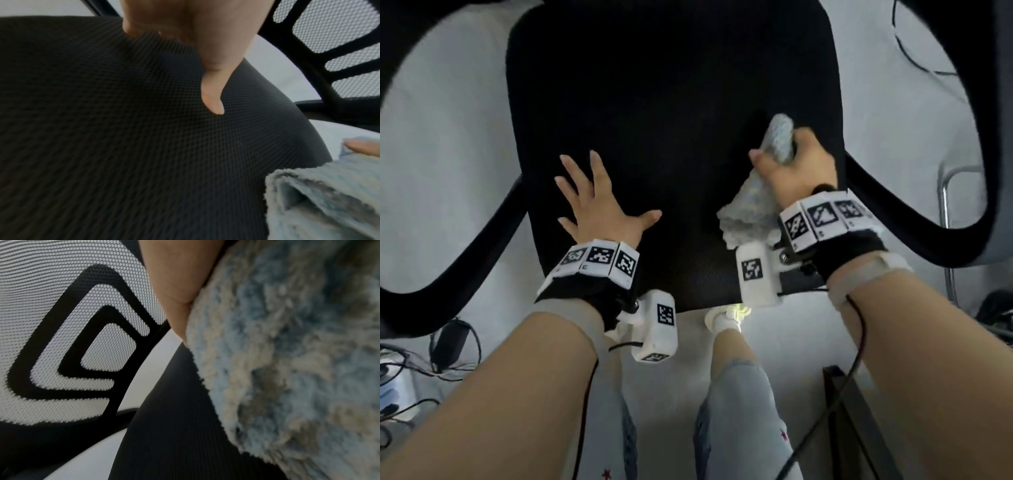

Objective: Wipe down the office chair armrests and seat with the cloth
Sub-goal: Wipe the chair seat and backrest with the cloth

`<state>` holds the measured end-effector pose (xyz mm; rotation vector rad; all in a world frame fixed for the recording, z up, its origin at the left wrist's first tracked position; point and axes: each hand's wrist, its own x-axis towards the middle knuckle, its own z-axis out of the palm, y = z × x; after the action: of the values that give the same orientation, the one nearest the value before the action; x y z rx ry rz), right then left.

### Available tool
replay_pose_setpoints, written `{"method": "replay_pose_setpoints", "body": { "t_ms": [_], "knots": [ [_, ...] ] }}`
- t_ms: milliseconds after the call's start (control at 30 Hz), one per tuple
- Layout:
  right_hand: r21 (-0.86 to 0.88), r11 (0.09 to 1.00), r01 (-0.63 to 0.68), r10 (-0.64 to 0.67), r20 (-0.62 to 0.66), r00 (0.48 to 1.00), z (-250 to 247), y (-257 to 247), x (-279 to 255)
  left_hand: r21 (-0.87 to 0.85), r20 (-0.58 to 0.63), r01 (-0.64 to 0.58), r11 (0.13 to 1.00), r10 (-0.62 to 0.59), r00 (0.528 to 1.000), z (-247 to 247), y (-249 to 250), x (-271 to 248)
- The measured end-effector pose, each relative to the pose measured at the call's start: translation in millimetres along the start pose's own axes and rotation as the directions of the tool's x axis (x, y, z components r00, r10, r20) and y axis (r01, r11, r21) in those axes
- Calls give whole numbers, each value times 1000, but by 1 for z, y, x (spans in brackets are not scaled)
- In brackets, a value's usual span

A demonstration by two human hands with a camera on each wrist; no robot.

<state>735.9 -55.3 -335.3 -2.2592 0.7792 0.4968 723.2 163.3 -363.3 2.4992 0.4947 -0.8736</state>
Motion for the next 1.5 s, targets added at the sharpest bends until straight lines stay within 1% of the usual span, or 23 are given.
{"method": "replay_pose_setpoints", "body": {
  "t_ms": [100,167,233,367,400,467,533,600,633,700,733,800,867,933,1033,1133,1167,1200,1267,1300,1367,1433,1500],
  "knots": [
    [-3,1000,30,-31,-133,991,-10,-20,40,10,26,12,1000,-12,1000,-13,13,27],
    [-131,991,40,-65,-193,979,-3,-29,60,59,39,22,998,-24,999,-10,18,38],
    [-287,957,-41,-31,-240,970,13,-36,71,129,8,5,992,-6,1000,-2,18,45],
    [-348,919,-186,75,-309,948,49,-56,84,182,-151,68,981,-40,988,24,19,56],
    [-410,903,-124,11,-266,964,56,-63,83,164,-177,97,982,-68,982,26,21,58],
    [-553,819,153,-213,-46,976,71,-74,72,171,-151,138,976,-113,982,24,25,61],
    [-599,650,467,-416,233,879,77,-74,60,227,-64,109,968,-97,993,22,23,62],
    [-631,524,572,-482,334,810,60,-65,68,219,2,93,971,-95,995,19,20,64],
    [-672,530,518,-458,287,841,48,-57,76,212,12,92,973,-97,995,15,19,63],
    [-666,698,264,-317,44,947,20,-38,94,215,41,72,974,-82,996,14,22,59],
    [-600,789,130,-214,-70,974,11,-34,99,216,36,62,974,-71,997,13,23,58],
    [-553,833,-1,-84,-129,988,16,-37,98,223,4,63,973,-66,998,15,24,58],
    [-613,786,81,-114,-14,993,40,-50,83,221,-34,68,973,-62,998,15,24,59],
    [-628,726,280,-240,151,959,66,-59,59,224,-54,68,972,-57,997,18,24,58],
    [-571,601,560,-374,419,828,86,-54,24,235,-54,76,969,-65,996,18,25,53],
    [-520,489,700,-414,568,711,76,-39,9,226,52,50,973,-64,997,8,22,51],
    [-547,477,688,-414,551,724,67,-36,13,227,106,37,973,-62,992,4,20,50],
    [-594,497,633,-407,485,775,56,-33,23,228,141,22,973,-56,988,1,18,50],
    [-661,644,385,-342,201,918,32,-34,54,223,160,7,975,-43,986,-2,15,50],
    [-639,733,234,-277,33,960,22,-37,74,223,156,2,975,-38,987,0,15,51],
    [-550,833,54,-161,-148,976,17,-47,105,216,140,-7,976,-24,990,6,14,53],
    [-565,825,29,-143,-158,977,33,-55,107,226,93,-9,974,-13,996,10,13,55],
    [-627,762,159,-238,-43,970,60,-52,75,235,76,11,972,-30,997,10,13,53]
  ]
}}
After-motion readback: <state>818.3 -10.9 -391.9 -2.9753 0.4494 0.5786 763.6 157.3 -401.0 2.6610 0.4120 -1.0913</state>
